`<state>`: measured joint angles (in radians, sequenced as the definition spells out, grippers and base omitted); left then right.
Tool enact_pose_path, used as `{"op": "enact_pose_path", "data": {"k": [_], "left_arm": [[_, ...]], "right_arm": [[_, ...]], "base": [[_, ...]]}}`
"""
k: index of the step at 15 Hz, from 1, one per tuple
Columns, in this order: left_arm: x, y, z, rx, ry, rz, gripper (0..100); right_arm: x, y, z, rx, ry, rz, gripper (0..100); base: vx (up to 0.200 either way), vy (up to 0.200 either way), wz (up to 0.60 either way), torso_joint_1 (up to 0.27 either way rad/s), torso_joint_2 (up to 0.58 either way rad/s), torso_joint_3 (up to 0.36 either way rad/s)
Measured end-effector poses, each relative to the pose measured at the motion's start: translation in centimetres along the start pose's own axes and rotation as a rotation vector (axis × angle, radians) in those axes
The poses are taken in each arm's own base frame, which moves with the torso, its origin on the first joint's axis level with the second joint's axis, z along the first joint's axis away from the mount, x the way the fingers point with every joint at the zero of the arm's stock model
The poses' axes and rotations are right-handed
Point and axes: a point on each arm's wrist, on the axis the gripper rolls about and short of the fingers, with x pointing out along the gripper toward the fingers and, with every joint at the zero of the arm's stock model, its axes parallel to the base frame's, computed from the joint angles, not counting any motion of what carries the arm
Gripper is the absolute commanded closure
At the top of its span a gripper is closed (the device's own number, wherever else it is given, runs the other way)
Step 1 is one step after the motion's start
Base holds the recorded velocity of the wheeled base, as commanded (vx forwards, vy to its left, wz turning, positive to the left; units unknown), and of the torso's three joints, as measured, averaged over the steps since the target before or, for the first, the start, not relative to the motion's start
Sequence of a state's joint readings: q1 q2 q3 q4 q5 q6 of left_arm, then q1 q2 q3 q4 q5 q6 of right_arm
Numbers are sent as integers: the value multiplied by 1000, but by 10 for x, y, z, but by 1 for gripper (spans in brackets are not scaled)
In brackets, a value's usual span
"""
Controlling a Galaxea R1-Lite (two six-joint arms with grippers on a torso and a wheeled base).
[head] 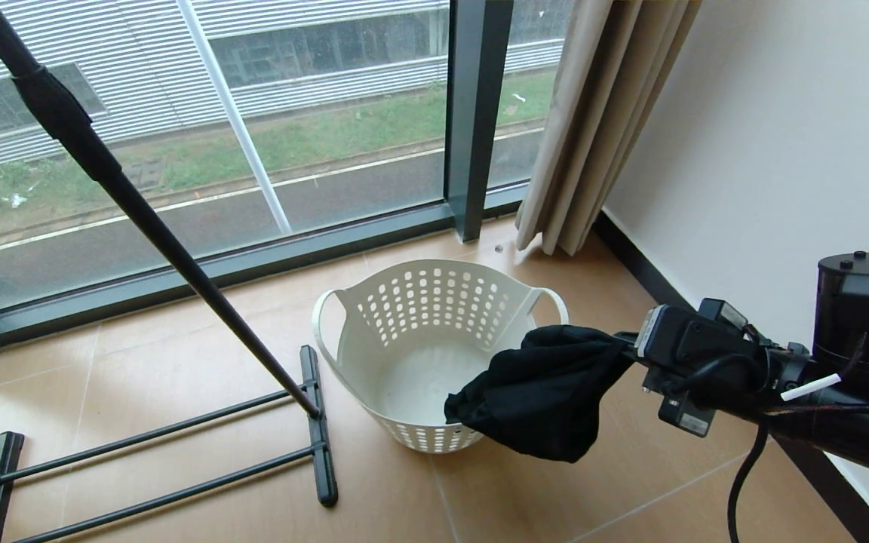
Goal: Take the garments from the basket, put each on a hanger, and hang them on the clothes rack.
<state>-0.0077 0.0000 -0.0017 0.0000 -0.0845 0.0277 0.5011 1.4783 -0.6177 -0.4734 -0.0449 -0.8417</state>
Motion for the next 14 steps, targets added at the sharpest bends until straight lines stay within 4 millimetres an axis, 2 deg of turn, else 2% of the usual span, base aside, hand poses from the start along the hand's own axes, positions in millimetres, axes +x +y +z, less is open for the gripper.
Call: {"op": "enact_pose_path", "data": {"k": [10,14], "left_arm": [[0,0,0,0,0,0,0],[0,0,0,0,0,0,0]], "right_arm": [[4,2,-2,70,13,12,100],[5,3,-2,69,17,17,100]], "base": [[0,0,0,0,2,203],[0,0,0,1,1,58]]}}
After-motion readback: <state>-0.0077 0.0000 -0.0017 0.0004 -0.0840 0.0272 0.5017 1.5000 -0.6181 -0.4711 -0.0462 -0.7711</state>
